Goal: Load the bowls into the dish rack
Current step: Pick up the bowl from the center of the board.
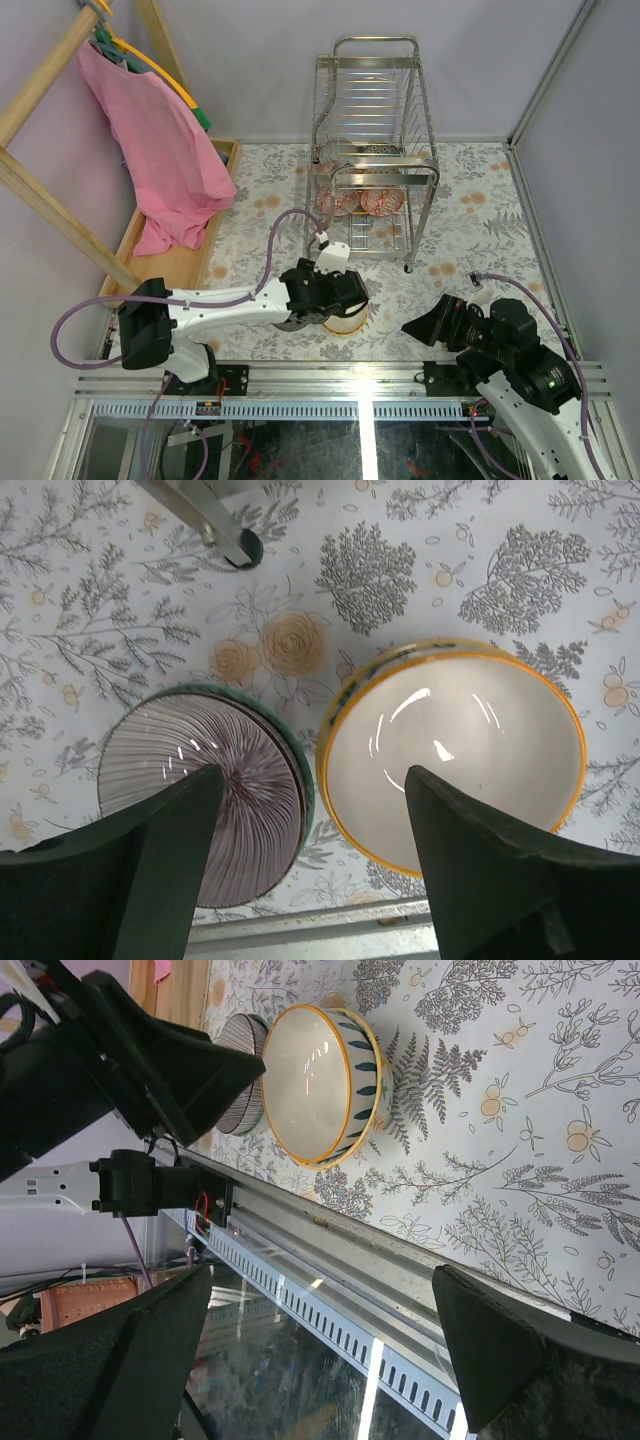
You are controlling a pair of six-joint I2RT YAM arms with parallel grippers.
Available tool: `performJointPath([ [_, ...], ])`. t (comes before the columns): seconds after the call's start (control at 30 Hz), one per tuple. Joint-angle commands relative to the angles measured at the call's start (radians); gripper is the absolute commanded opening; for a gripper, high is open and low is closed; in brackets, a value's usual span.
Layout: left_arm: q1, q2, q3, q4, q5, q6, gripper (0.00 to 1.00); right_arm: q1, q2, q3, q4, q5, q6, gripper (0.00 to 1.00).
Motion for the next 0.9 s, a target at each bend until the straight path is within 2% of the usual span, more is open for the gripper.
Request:
performJointPath([
  [0.0,0.045,-0.008,-0.014,0.112,0.007,0.11,0.69,-0.004,-0.013,0.006,0.012,-0.042,0.013,0.99],
  [0.1,0.064,-0.008,-0.025,0.177,0.051,0.164,0.62,-0.004,-0.017,-0.006,0.021,-0.048,0.019,0.99],
  [0.27,0.066,0.015,-0.025,0.202,0.074,0.216,0.58,-0.003,-0.022,-0.007,0.017,-0.046,0.018,0.99],
  [0.6,0.096,-0.003,-0.102,0.243,0.1,0.224,0.5,-0.004,-0.036,-0.033,0.017,-0.048,0.024,0.99],
  [0.7,0.1,0.0,-0.12,0.26,0.115,0.227,0.44,-0.004,-0.036,-0.039,0.02,-0.048,0.025,1.0],
  [0.87,0.1,0.006,-0.132,0.282,0.138,0.232,0.26,-0.003,-0.036,-0.05,0.029,-0.053,0.029,0.99],
])
